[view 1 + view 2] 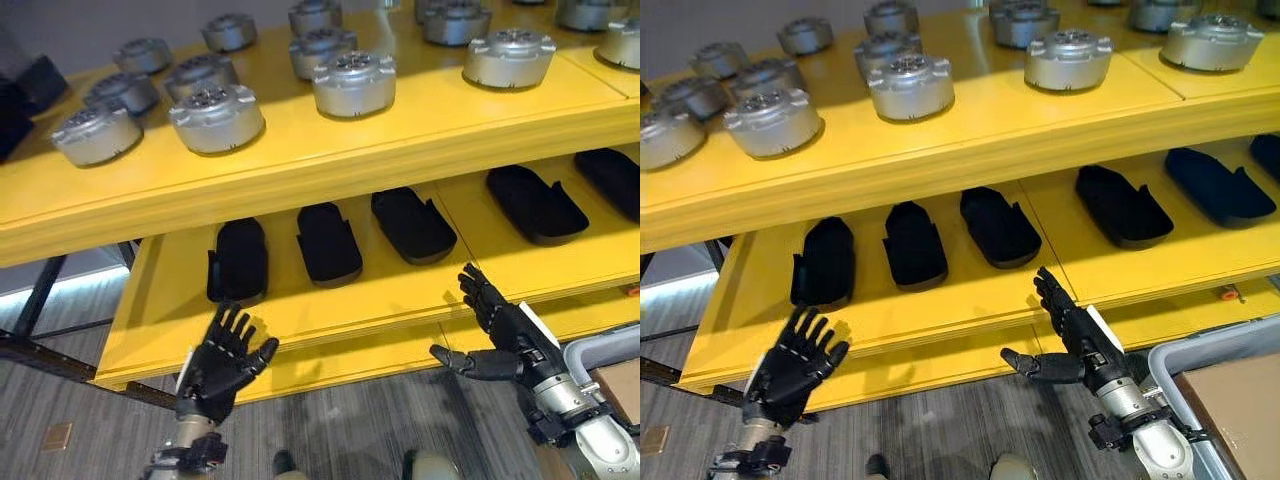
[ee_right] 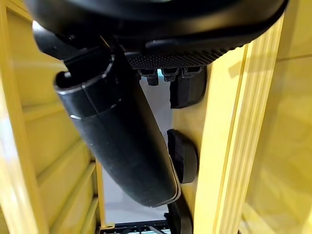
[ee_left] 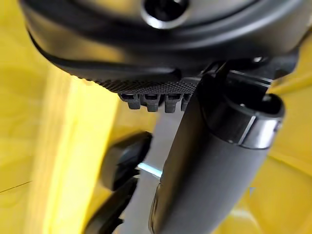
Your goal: Move parts from the plastic box to the shelf.
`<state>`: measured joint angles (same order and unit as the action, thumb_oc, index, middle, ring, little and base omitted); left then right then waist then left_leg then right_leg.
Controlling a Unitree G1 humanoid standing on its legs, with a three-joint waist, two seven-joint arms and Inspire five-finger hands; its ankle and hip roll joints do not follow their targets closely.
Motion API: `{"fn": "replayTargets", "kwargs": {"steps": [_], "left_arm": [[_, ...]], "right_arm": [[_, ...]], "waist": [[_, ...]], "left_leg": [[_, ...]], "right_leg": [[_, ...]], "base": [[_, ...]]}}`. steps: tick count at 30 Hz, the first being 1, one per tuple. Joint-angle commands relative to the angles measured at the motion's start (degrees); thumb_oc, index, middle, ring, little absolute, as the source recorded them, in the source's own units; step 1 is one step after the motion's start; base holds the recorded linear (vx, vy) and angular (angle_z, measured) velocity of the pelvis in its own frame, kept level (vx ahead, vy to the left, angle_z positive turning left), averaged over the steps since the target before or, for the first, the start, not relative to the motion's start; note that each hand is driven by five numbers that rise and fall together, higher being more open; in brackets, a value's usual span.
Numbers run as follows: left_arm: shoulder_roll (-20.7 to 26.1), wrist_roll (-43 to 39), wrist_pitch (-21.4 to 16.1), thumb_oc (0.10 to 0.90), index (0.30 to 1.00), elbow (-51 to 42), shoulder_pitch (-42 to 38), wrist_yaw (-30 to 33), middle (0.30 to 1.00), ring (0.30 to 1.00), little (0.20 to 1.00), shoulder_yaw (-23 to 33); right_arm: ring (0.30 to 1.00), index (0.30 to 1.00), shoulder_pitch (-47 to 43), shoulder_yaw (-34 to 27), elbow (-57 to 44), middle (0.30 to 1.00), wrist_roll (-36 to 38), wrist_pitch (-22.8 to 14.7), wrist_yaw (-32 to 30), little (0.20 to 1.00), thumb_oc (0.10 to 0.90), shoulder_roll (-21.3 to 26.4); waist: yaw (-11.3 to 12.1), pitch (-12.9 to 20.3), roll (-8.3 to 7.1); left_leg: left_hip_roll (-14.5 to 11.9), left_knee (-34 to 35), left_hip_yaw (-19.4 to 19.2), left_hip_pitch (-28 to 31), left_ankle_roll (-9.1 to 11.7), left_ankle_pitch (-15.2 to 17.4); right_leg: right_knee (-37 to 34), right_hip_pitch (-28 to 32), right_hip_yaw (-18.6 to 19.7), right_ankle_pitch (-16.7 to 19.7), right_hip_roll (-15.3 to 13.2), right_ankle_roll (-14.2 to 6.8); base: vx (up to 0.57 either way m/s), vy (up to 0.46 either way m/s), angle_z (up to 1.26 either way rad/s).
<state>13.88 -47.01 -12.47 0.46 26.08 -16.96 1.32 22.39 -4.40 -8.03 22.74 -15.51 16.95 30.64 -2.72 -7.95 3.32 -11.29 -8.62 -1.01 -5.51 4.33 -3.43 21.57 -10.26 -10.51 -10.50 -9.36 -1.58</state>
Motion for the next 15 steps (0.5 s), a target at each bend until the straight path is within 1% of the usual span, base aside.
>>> {"fn": "replayTargets", "kwargs": {"steps": [1, 2, 3, 7, 10, 11, 12, 13, 14, 15], "left_arm": [[1.40, -1.80, -6.19, 0.900, 1.000, -6.11, -2.22, -1.91, 1.000, 1.000, 1.000, 4.16], [1.41, -1.79, -6.19, 0.900, 1.000, -6.12, -2.18, -1.90, 1.000, 1.000, 1.000, 4.13], [0.90, -0.87, -6.69, 0.900, 1.000, -5.24, -1.48, -1.26, 1.000, 1.000, 1.000, 3.95], [0.04, -1.18, -7.18, 0.900, 1.000, -4.30, -1.21, -0.20, 1.000, 1.000, 1.000, 3.77], [-0.11, 0.62, -7.52, 0.900, 1.000, -3.73, -1.05, 0.16, 1.000, 1.000, 1.000, 3.28], [-0.11, 0.62, -7.52, 0.900, 1.000, -3.73, -1.05, 0.16, 1.000, 1.000, 1.000, 3.28], [-0.09, 0.90, -7.61, 0.900, 1.000, -2.99, -1.42, 0.37, 1.000, 1.000, 1.000, 2.81], [-0.31, 1.01, -7.53, 0.900, 1.000, -1.65, -2.57, 1.33, 1.000, 1.000, 1.000, 1.92], [-0.03, 2.45, -7.90, 0.900, 1.000, -1.54, -3.08, 2.12, 1.000, 1.000, 1.000, 1.82], [-0.03, 2.49, -7.90, 0.900, 1.000, -1.54, -3.11, 2.16, 1.000, 1.000, 1.000, 1.83]], "right_arm": [[1.000, 1.000, -3.77, -1.30, -3.07, 1.000, 3.82, -6.30, -0.57, 1.000, 0.900, -1.76], [1.000, 1.000, -3.70, -1.32, -3.11, 1.000, 3.81, -6.28, -0.58, 1.000, 0.900, -1.77], [1.000, 1.000, -3.56, -0.56, -2.06, 1.000, 4.61, -5.94, -0.52, 1.000, 0.900, -3.16], [1.000, 1.000, -3.76, 2.18, 0.25, 1.000, 5.94, -5.23, -0.29, 1.000, 0.900, -5.15], [1.000, 1.000, -3.81, 3.91, 1.98, 1.000, 6.12, -4.35, -0.06, 1.000, 0.900, -5.95], [1.000, 1.000, -3.81, 3.91, 1.98, 1.000, 6.12, -4.35, -0.06, 1.000, 0.900, -5.95], [1.000, 1.000, -3.98, 4.75, 2.99, 1.000, 7.10, -3.87, 0.14, 1.000, 0.900, -6.44], [1.000, 1.000, -4.29, 6.24, 4.76, 1.000, 7.42, -3.07, -0.24, 1.000, 0.900, -7.01], [1.000, 1.000, -4.62, 7.00, 5.89, 1.000, 7.92, -2.52, -0.25, 1.000, 0.900, -7.18], [1.000, 1.000, -4.69, 7.02, 5.97, 1.000, 7.93, -2.56, -0.25, 1.000, 0.900, -7.20]], "waist": [[-1.93, 2.76, -1.70], [-1.90, 2.81, -1.73], [-1.97, 3.75, -1.88], [-1.21, 5.39, -2.99], [-0.40, 5.89, -4.18], [-0.39, 5.89, -4.19], [-0.35, 6.00, -4.49], [-0.02, 6.10, -5.12], [0.09, 6.17, -5.49], [0.10, 6.15, -5.53]], "left_leg": [[-0.03, 5.12, -0.98, 0.97, 0.88, 0.57], [0.01, 5.31, -1.01, 1.06, 0.86, 0.47], [1.40, 8.42, -0.44, 2.24, 0.32, 0.27], [3.66, 13.46, -1.42, 3.95, -0.44, -0.29], [4.94, 13.62, -2.16, 3.98, -1.09, 0.50], [4.95, 13.62, -2.17, 3.98, -1.09, 0.50], [5.15, 13.62, -2.48, 4.06, -1.19, 0.76], [5.51, 13.62, -2.85, 4.11, -1.46, 1.16], [5.69, 13.62, -2.99, 4.11, -1.53, 1.40], [5.72, 13.62, -3.01, 4.11, -1.55, 1.41]], "right_leg": [[-15.75, 8.59, 2.50, 6.89, 0.73, -3.84], [-15.81, 8.62, 2.50, 6.92, 0.69, -3.87], [-17.01, 8.72, 3.01, 8.22, -0.30, -4.69], [-19.96, 8.88, 2.97, 11.40, -2.91, -6.87], [-21.57, 9.04, 3.44, 13.29, -4.76, -8.18], [-21.57, 9.05, 3.45, 13.30, -4.77, -8.19], [-21.98, 9.11, 3.46, 13.79, -5.17, -8.51], [-22.68, 9.11, 3.55, 14.53, -5.65, -9.02], [-23.09, 9.12, 3.60, 14.98, -5.86, -9.25], [-23.15, 9.13, 3.62, 15.02, -5.89, -9.26]], "base": [[0.05, 0.114, 0.38], [0.07, 0.177, 0.32], [0.06, 0.178, 0.18], [0.04, 0.175, 0.00], [0.02, 0.111, -0.02], [0.01, 0.065, -0.07], [0.01, 0.086, -0.13], [0.01, 0.113, -0.11], [0.01, 0.082, -0.08], [0.00, 0.068, -0.02]]}}
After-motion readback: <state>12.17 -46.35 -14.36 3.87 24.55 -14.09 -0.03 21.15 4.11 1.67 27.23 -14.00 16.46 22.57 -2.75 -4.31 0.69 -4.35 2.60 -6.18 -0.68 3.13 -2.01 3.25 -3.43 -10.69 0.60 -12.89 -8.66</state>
